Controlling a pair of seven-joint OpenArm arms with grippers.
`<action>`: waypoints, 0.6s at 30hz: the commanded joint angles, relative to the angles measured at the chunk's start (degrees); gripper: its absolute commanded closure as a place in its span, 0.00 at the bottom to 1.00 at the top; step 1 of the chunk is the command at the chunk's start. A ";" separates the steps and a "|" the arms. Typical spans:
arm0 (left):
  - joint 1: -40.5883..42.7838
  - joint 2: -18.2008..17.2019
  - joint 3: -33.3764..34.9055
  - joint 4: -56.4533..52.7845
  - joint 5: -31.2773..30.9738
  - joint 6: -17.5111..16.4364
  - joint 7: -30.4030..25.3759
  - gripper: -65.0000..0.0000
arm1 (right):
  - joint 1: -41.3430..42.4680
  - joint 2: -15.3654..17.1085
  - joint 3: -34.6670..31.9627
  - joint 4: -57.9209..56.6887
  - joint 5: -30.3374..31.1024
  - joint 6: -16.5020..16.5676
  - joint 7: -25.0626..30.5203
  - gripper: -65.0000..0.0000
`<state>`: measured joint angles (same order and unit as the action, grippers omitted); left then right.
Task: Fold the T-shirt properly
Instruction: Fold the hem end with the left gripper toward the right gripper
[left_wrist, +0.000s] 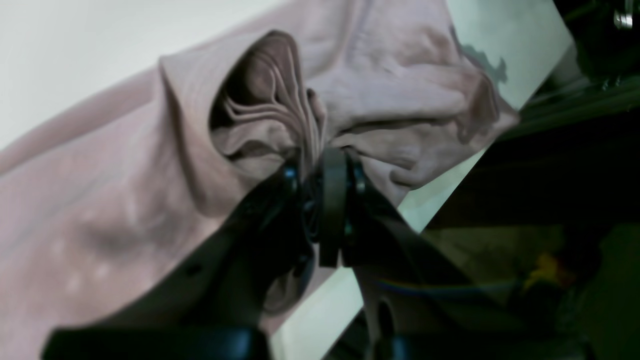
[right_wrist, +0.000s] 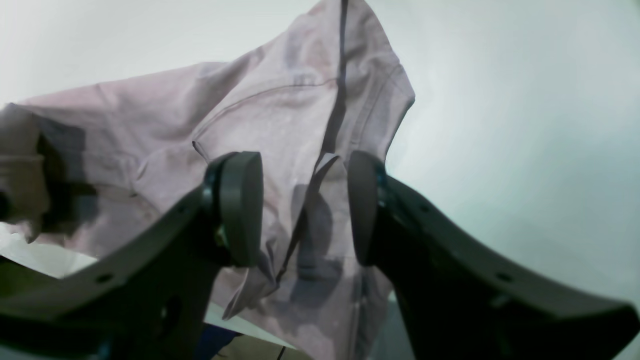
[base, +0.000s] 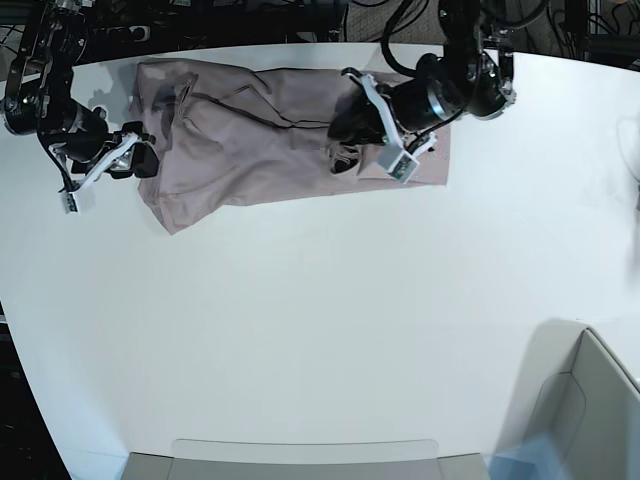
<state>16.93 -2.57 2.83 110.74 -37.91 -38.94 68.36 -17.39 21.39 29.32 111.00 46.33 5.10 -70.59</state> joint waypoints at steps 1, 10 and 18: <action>-0.27 0.24 0.82 0.25 -0.02 0.83 -1.50 1.00 | 0.29 0.81 0.44 0.78 1.01 -0.49 -0.05 0.57; -0.09 0.15 1.26 -0.19 0.86 2.85 -1.85 0.72 | 0.20 0.81 0.70 0.78 1.10 -0.49 -0.05 0.56; -0.27 -0.03 -0.15 2.62 -6.79 2.41 -2.47 0.88 | 0.20 0.81 0.70 0.78 1.19 -0.49 -0.05 0.56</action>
<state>16.82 -2.52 3.18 112.44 -43.79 -36.45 66.81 -17.45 21.39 29.45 110.98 46.50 5.10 -70.59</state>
